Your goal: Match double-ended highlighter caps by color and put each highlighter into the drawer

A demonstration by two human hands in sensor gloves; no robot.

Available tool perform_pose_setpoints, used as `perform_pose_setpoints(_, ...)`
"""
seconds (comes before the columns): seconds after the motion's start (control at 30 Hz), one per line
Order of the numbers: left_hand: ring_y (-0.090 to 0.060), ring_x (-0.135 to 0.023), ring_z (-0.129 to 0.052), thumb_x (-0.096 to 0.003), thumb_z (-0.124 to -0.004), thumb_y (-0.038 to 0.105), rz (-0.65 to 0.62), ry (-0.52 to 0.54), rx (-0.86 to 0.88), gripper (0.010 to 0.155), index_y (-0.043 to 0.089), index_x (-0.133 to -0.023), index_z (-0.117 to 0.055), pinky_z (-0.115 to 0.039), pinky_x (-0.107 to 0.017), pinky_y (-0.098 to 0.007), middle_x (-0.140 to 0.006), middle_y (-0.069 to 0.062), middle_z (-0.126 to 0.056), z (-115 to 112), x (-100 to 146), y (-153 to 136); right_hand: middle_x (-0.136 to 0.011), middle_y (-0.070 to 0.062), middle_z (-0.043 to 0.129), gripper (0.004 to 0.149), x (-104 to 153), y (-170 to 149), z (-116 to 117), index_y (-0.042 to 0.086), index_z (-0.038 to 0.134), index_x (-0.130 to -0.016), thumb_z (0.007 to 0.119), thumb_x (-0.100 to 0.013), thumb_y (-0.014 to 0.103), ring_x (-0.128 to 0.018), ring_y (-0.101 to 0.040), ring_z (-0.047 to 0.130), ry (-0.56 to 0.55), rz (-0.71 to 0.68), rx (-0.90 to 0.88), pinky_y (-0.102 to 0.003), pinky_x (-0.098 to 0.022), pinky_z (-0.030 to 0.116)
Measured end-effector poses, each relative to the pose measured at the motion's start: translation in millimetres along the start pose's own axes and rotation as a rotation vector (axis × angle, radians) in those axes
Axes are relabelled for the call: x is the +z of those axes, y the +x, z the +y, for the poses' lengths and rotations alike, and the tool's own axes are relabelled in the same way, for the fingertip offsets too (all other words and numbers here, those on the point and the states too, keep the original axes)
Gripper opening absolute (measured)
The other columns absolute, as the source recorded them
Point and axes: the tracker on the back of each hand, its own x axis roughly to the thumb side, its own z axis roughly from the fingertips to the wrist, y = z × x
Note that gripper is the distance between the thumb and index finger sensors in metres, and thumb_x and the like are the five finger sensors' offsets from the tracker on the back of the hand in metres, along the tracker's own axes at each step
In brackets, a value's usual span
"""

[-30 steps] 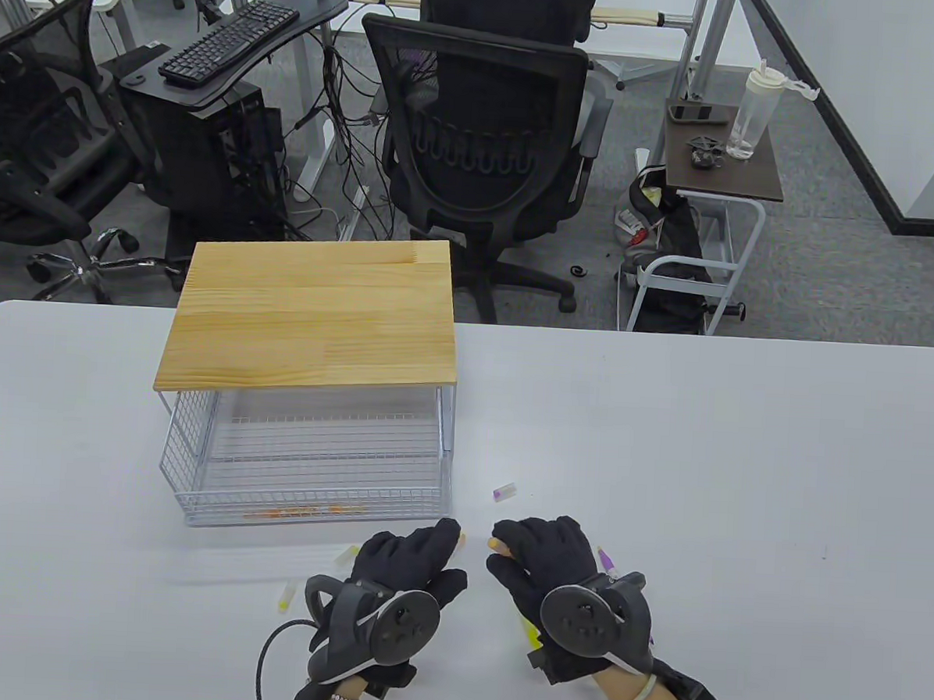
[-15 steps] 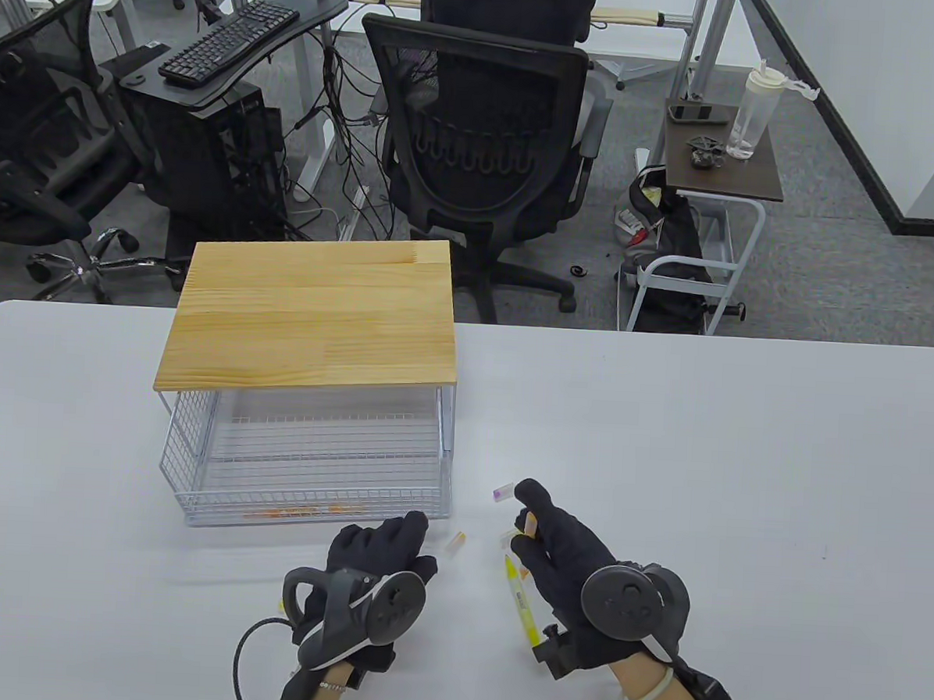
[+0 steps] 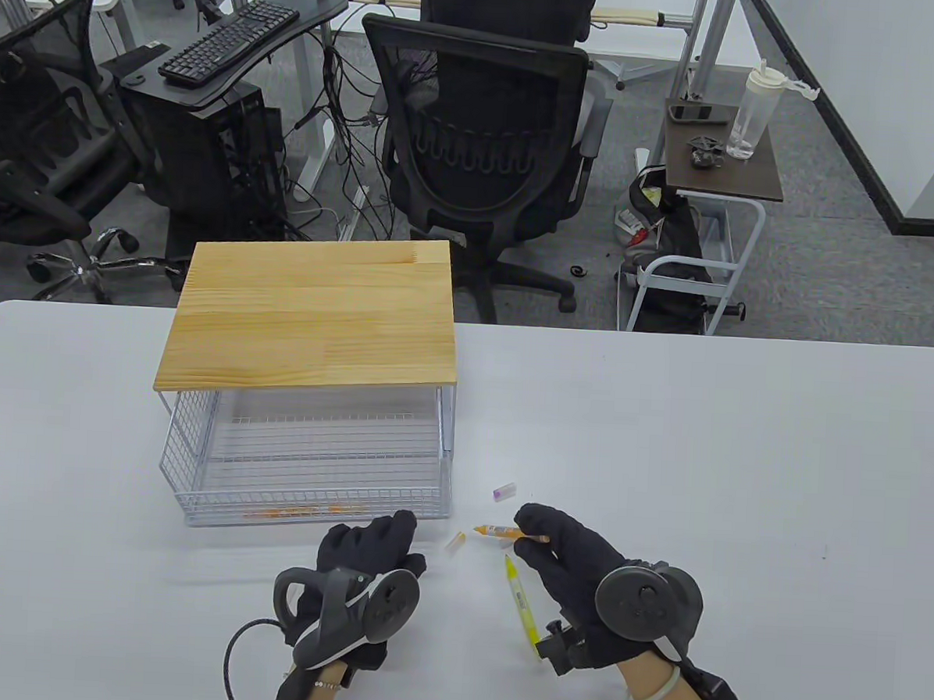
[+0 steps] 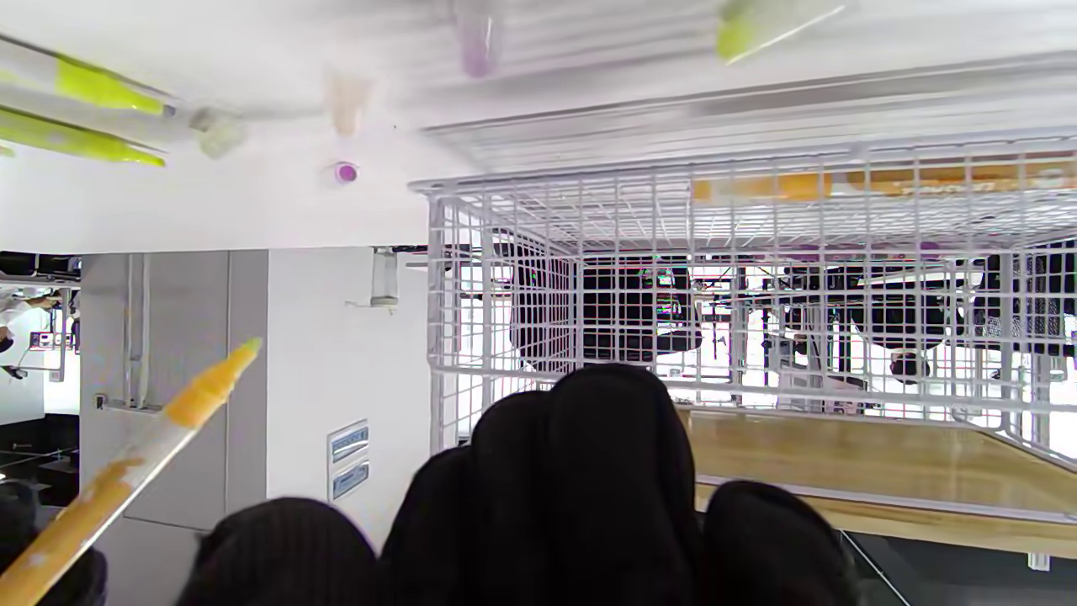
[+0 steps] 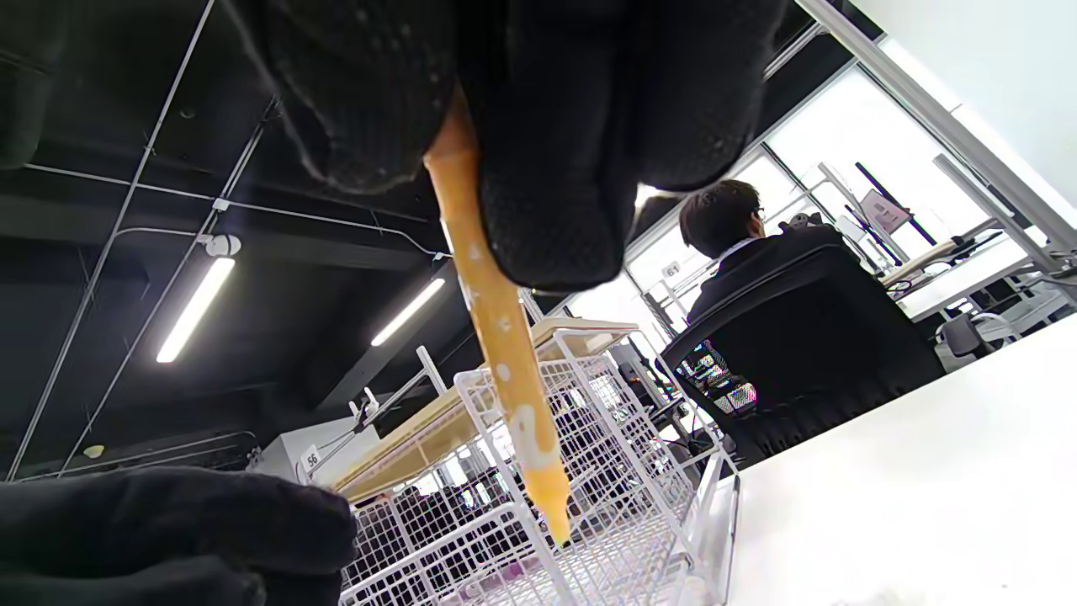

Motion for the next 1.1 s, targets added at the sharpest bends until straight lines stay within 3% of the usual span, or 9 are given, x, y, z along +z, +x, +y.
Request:
perform_pose_setpoints(0.23,-0.03,-0.078,-0.096,-0.0479,-0.071,0.046,-0.003,-0.059,-0.033,0.064,0.021,-0.107,-0.066,-0.069,-0.065,-0.059,-0.098,-0.011,-0.088,-1.9,0.2,-2.3,-0.095,-0.006,0.087,0.038,-2.4,5.7,-19.0,0.025,0.069,-0.094,0.078,-0.057,0.027,-0.07,-0.027,0.1,-0.035,-0.019,-0.074,-0.048,-0.068,0.072)
perform_pose_setpoints(0.5,-0.02,-0.08,-0.098,-0.0441,-0.078,0.042,-0.027,-0.152,-0.158,0.062,0.021,-0.102,-0.071,-0.071,-0.068,-0.05,-0.095,-0.001,-0.09,-4.8,-5.4,16.1,-0.095,-0.008,0.088,0.038,-7.7,2.8,-48.6,0.024,0.07,-0.095,0.078,-0.058,0.027,-0.069,-0.028,0.099,-0.083,0.006,-0.069,-0.05,-0.068,0.071)
perform_pose_setpoints(0.73,-0.017,-0.073,-0.101,-0.0439,-0.077,0.044,-0.006,-0.299,-0.284,0.059,0.019,-0.097,-0.077,-0.073,-0.067,-0.046,-0.088,0.001,-0.096,-19.0,-39.8,62.8,-0.095,-0.008,0.088,0.038,-9.5,-2.6,-69.8,0.024,0.07,-0.095,0.078,-0.058,0.027,-0.069,-0.029,0.099,-0.122,0.04,-0.061,-0.05,-0.068,0.071)
perform_pose_setpoints(0.87,-0.022,-0.081,-0.096,-0.046,-0.074,0.045,0.046,-0.474,-0.346,0.066,0.016,-0.105,-0.067,-0.069,-0.071,-0.048,-0.096,-0.003,-0.09,-38.5,-63.8,84.0,-0.095,-0.008,0.088,0.038,-7.0,0.2,-77.2,0.024,0.07,-0.096,0.078,-0.058,0.028,-0.069,-0.029,0.099,-0.166,0.012,-0.116,-0.051,-0.068,0.07)
perform_pose_setpoints(1.1,-0.029,-0.087,-0.088,-0.0482,-0.074,0.04,0.088,-0.524,-0.457,0.058,0.023,-0.104,-0.069,-0.063,-0.077,-0.048,-0.093,-0.01,-0.09,-68.8,-89.6,97.6,-0.094,-0.007,0.088,0.038,0.1,11.9,-96.2,0.024,0.069,-0.096,0.077,-0.059,0.028,-0.069,-0.029,0.099,-0.27,-0.047,-0.18,-0.05,-0.068,0.07)
